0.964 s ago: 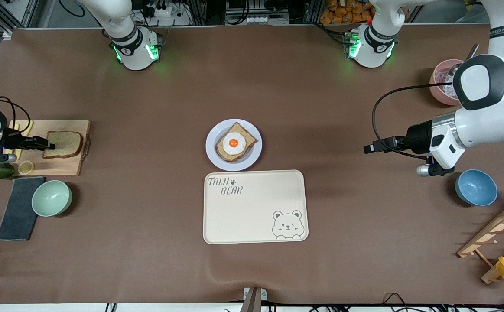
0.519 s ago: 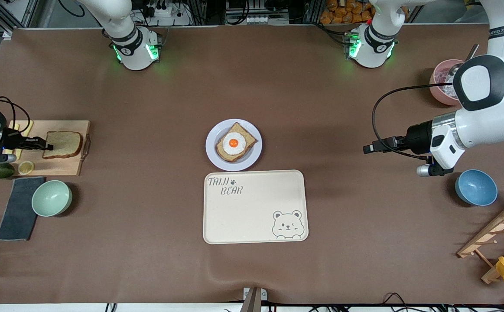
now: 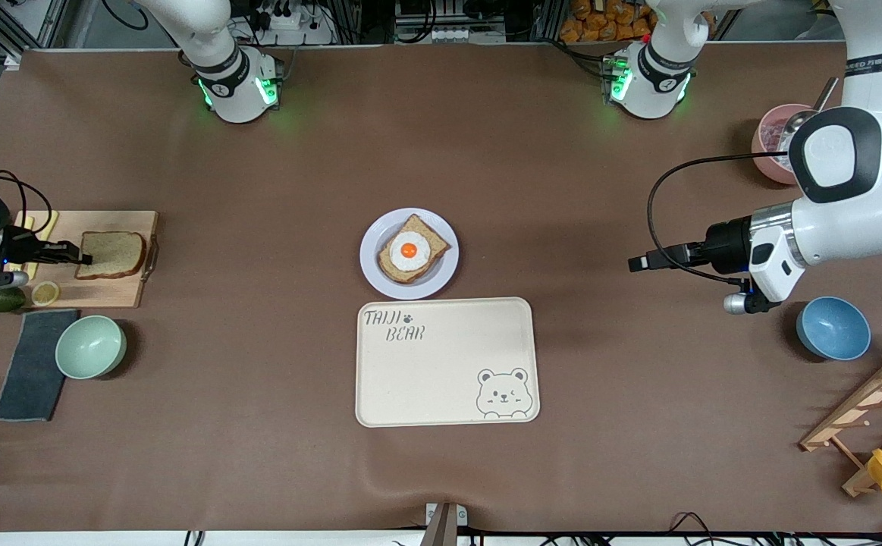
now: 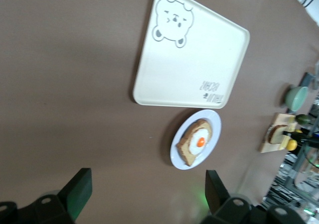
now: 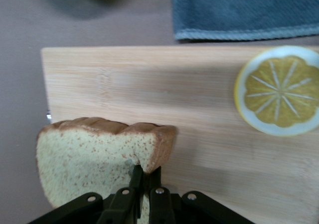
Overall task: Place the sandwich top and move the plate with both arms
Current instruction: 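Grasp the bread slice on the cutting board with the right gripper, then carry the bread with the right gripper while the left gripper nears the plate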
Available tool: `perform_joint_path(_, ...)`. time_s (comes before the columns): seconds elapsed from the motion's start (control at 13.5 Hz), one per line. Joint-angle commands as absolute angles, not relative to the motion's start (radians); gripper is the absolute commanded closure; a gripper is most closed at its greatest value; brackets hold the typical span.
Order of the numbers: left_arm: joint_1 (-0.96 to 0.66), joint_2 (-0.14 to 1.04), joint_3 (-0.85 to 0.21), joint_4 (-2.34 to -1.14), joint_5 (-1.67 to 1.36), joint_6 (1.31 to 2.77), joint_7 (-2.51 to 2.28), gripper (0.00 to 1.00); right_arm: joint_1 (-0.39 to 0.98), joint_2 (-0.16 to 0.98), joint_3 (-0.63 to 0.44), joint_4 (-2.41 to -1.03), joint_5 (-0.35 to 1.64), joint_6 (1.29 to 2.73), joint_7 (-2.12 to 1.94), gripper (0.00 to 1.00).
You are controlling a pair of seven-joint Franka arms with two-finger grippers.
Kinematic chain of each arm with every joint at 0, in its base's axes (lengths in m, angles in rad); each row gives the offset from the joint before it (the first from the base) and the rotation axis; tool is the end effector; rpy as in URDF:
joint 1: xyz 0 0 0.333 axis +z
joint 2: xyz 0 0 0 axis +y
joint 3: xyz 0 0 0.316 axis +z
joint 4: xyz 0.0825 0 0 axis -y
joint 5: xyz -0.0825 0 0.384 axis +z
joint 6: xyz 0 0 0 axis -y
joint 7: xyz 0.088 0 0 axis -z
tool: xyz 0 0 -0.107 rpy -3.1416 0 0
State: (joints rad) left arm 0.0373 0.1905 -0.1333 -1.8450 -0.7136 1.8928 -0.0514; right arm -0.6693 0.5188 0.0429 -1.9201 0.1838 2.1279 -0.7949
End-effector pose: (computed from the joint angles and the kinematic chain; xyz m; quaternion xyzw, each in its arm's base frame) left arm 0.5940 -0.1018 0.4291 0.9331 0.1131 -0.0918 0.3287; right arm 0.4834 -0.3404 0.1989 -0.9845 -0.0218 0.0646 0.1616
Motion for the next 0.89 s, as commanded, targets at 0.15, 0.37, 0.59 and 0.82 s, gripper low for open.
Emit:
perform_joint_path(0.15,0.034,0.202,-0.137,-1.845,-0.787,1.881,-0.028,0.00,-0.652,0.515,0.051,-1.836,0.218,2.027,-0.773,1.00)
perform_joint_path(0.37,0.029,0.218,-0.150,-1.842,-0.798,1.881,-0.028,0.00,-0.618,0.506,0.052,-1.804,0.274,1.944,-0.749,1.00)
perform_joint_path(0.59,0.015,0.251,-0.173,-1.836,-0.851,1.905,-0.026,0.00,-0.566,0.503,0.054,-1.779,0.330,1.863,-0.742,1.00)
perform_joint_path(0.82,-0.023,0.265,-0.176,-1.836,-0.856,1.944,-0.028,0.00,-0.465,0.489,0.054,-1.779,0.426,1.832,-0.692,1.00)
